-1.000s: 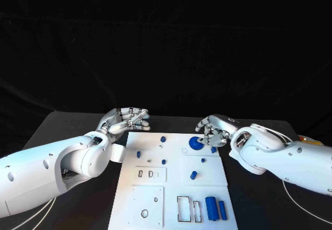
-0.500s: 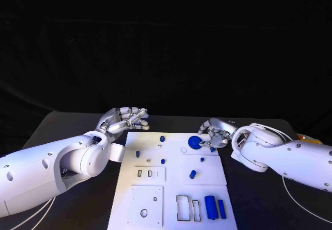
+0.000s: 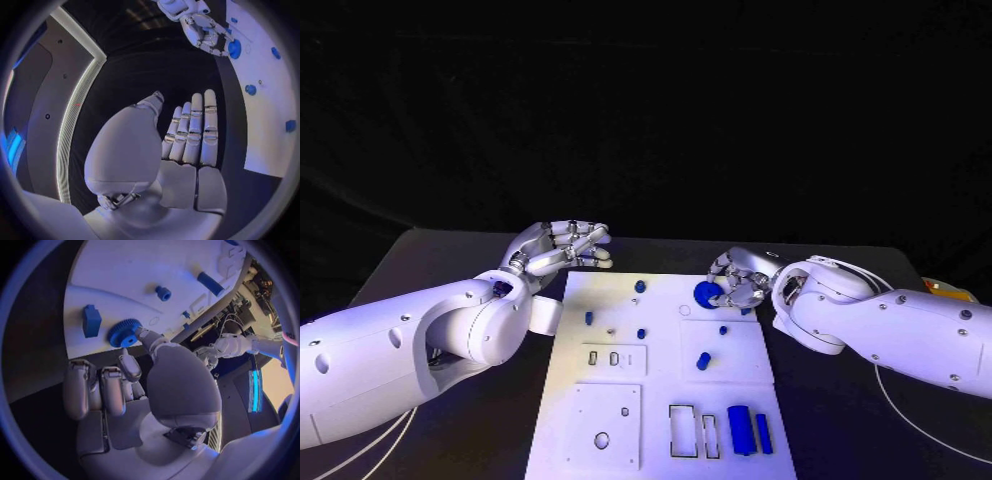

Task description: Assemble the parts on the task board

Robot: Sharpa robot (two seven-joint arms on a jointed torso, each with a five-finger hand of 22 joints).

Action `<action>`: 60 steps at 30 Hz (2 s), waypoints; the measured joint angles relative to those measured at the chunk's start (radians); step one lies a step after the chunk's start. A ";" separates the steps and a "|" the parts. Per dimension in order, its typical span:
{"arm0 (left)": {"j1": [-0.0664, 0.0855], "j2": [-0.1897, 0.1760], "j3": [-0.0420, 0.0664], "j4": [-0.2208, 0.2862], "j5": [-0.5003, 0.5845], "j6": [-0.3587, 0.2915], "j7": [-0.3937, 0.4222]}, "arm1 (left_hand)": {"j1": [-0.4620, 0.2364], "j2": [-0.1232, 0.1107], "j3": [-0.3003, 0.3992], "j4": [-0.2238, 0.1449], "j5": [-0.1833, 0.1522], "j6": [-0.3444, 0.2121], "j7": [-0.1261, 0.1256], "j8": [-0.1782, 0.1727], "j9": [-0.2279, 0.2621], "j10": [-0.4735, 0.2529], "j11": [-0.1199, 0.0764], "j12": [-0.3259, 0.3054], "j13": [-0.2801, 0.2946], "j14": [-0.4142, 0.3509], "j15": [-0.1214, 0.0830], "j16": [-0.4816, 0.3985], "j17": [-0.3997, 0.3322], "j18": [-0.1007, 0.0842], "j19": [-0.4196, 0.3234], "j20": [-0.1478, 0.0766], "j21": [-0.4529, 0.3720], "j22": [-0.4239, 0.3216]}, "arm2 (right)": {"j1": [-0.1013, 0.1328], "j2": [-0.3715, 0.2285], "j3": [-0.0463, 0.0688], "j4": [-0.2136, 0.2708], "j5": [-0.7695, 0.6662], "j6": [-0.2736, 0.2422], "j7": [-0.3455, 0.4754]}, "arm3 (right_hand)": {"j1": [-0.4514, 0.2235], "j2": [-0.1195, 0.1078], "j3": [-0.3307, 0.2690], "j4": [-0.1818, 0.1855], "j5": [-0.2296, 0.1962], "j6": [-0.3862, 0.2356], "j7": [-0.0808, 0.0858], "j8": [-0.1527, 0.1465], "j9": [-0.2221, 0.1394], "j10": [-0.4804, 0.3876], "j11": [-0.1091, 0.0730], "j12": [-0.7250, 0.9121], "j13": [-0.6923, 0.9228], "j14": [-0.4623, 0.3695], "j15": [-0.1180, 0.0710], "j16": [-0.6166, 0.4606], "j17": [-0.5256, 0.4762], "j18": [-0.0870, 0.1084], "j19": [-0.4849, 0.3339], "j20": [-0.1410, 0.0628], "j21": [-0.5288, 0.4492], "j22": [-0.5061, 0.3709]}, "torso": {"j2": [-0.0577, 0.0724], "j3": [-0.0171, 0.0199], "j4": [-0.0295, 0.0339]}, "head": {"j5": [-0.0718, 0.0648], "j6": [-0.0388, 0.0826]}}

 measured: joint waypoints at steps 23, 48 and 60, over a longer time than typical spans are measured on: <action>0.000 -0.001 0.000 0.000 0.000 0.002 -0.001 | 0.000 0.000 0.000 0.000 0.000 0.000 0.000 0.000 0.001 0.000 0.000 0.000 0.001 0.000 0.000 0.000 0.000 0.000 0.000 0.000 0.000 0.000 | -0.003 0.022 0.000 -0.035 0.000 0.001 -0.002 | 0.011 0.011 0.006 0.006 -0.006 -0.004 0.004 0.023 0.008 0.023 0.005 0.047 0.049 0.000 0.000 0.007 0.000 0.000 0.004 0.003 0.011 0.000 | -0.001 0.0012 -0.0022 | -0.002 -0.006; 0.000 -0.002 0.000 -0.002 0.001 0.006 -0.001 | 0.000 0.000 0.000 0.000 0.000 0.000 0.000 0.000 0.000 0.000 0.000 0.000 0.001 0.000 0.000 0.000 0.000 0.000 0.000 0.000 0.000 0.000 | -0.012 0.009 -0.003 0.020 -0.124 -0.077 -0.030 | 0.015 0.036 0.057 0.012 -0.041 0.068 -0.018 0.056 0.020 0.126 -0.013 0.165 0.158 0.000 0.000 0.015 -0.001 -0.015 0.018 -0.004 0.039 -0.001 | -0.001 0.0010 -0.0015 | -0.006 -0.005; 0.000 0.001 0.000 -0.009 0.001 0.007 -0.001 | 0.000 0.000 0.000 0.000 0.000 0.000 0.000 0.000 0.002 0.000 0.000 0.000 0.002 -0.007 0.000 0.008 0.008 0.000 0.000 0.000 0.000 0.000 | -0.006 0.014 -0.002 0.110 -0.210 -0.142 -0.057 | 0.014 0.036 0.060 0.015 -0.039 0.075 -0.018 0.052 0.019 0.128 -0.015 0.169 0.158 0.000 0.000 0.015 -0.001 -0.015 0.018 -0.004 0.043 0.000 | -0.002 0.0010 -0.0020 | -0.002 0.003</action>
